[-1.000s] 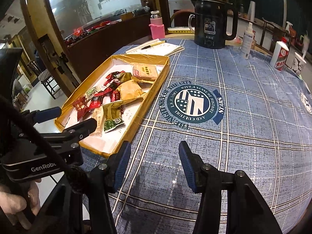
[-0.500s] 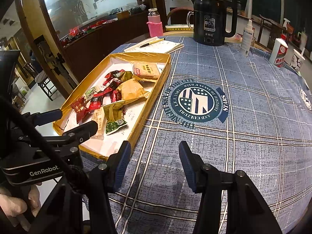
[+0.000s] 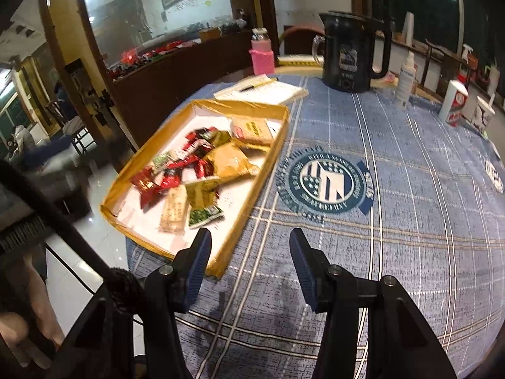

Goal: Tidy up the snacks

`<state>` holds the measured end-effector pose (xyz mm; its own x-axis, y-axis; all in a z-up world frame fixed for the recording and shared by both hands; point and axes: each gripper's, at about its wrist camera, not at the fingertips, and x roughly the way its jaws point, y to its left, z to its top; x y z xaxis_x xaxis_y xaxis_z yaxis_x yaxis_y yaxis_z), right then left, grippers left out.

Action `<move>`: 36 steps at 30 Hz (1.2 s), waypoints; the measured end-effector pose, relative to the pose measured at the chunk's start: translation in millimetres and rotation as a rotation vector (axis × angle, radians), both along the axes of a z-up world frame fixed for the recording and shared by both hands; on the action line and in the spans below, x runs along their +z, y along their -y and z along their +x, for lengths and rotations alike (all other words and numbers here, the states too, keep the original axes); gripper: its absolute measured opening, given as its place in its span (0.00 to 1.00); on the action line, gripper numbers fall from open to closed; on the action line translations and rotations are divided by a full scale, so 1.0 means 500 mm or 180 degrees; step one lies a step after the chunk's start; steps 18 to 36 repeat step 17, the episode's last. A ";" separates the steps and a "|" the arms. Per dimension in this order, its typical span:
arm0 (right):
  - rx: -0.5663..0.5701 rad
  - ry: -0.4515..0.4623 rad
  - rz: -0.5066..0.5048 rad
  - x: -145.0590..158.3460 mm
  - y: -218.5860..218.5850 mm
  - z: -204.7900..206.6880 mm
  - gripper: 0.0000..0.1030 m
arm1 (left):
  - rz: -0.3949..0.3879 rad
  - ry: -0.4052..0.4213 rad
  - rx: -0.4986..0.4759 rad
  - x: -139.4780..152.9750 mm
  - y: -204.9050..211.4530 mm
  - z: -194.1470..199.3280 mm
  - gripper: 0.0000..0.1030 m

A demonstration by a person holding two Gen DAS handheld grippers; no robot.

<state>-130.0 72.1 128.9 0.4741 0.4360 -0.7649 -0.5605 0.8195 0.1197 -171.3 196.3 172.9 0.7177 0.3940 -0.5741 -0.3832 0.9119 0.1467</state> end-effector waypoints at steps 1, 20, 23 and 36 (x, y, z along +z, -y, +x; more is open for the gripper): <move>0.0035 0.0039 0.0019 0.006 -0.003 -0.003 0.50 | 0.0028 -0.0028 0.0081 0.008 -0.006 0.000 0.89; 0.0252 -0.0027 -0.0029 -0.016 -0.059 0.002 0.52 | -0.0277 -0.0805 0.0109 -0.107 -0.058 0.038 0.89; 0.0252 -0.0027 -0.0029 -0.016 -0.059 0.002 0.52 | -0.0277 -0.0805 0.0109 -0.107 -0.058 0.038 0.89; 0.0252 -0.0027 -0.0029 -0.016 -0.059 0.002 0.52 | -0.0277 -0.0805 0.0109 -0.107 -0.058 0.038 0.89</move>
